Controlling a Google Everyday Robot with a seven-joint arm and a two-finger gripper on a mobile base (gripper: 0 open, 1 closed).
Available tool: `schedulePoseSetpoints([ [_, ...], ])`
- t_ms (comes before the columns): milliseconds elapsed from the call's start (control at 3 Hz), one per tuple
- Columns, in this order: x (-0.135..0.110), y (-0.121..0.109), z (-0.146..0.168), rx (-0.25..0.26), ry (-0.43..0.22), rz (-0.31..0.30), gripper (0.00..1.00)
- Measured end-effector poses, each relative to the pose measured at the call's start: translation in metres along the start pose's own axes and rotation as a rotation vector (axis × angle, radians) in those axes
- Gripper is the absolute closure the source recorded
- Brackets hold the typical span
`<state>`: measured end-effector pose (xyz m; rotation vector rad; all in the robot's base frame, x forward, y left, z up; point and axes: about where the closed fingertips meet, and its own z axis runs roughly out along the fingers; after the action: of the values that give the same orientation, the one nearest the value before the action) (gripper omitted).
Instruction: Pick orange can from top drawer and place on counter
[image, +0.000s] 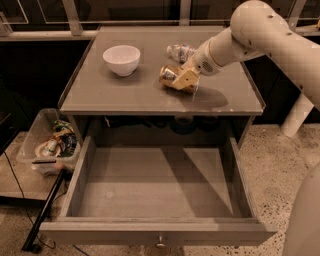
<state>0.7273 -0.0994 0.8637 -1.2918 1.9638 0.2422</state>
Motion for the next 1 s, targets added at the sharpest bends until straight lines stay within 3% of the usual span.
schedulePoseSetpoints([
  [1000,0.0000,0.0001,0.0001,0.000,0.000,0.000,0.12],
])
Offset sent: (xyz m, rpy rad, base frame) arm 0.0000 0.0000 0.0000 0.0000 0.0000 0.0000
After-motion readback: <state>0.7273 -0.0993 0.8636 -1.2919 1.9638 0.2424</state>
